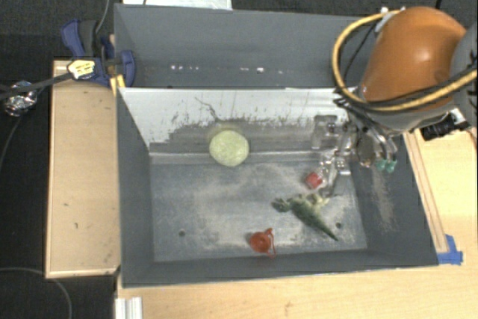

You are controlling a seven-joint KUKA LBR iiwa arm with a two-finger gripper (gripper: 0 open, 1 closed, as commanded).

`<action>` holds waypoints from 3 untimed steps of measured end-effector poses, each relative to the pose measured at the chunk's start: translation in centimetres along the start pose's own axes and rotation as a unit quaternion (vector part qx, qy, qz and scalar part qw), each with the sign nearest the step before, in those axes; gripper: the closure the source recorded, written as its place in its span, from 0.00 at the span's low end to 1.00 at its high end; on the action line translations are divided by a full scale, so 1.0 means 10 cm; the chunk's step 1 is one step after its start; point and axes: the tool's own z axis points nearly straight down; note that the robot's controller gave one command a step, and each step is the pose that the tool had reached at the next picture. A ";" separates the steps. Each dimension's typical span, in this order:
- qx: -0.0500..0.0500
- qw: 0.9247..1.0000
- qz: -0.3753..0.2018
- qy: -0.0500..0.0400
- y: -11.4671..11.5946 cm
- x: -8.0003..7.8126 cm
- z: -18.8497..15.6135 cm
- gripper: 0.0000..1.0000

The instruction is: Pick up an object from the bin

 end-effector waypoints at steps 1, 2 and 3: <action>0.000 1.000 0.000 -0.004 0.00 -0.01 -0.04 0.00; 0.000 1.000 -0.021 -0.007 -0.10 0.07 0.42 0.00; 0.000 0.998 -0.055 -0.006 -0.07 0.22 1.03 0.00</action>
Offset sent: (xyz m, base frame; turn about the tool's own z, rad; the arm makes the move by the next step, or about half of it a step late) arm -0.0230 -0.0228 -0.1102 -0.0786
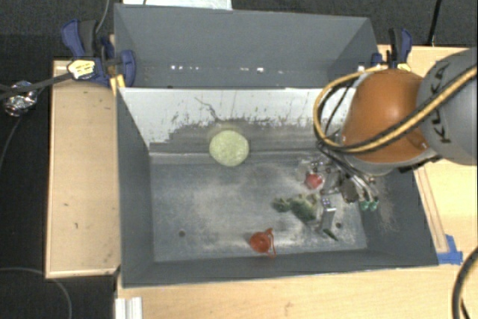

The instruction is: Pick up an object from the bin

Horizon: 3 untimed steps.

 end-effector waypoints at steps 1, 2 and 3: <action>-0.001 1.000 -0.027 0.003 0.04 0.10 0.31 0.00; 0.000 0.989 -0.148 0.000 -0.06 0.05 0.66 1.00; 0.000 0.989 -0.148 0.000 -0.06 0.05 0.66 1.00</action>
Offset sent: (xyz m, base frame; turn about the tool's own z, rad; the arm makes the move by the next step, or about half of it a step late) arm -0.0041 -0.0067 -0.0664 -0.2969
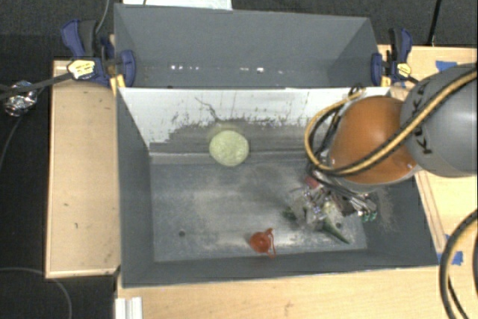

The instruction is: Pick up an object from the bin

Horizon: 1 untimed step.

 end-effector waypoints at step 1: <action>-0.001 1.000 -0.008 0.003 0.04 -0.05 -0.45 1.00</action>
Offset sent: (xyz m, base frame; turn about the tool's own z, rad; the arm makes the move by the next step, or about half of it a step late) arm 0.0002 -0.0732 0.1104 0.0980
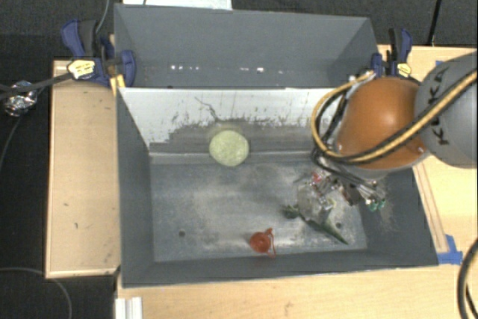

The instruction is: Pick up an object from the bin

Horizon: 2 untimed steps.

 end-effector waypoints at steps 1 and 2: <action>0.003 0.998 0.059 -0.005 -0.73 0.33 -0.67 0.00; 0.002 0.998 0.059 -0.004 -0.72 0.33 -0.66 0.00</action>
Offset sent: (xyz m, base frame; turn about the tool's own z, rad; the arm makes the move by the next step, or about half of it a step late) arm 0.0000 0.0000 0.0000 0.0000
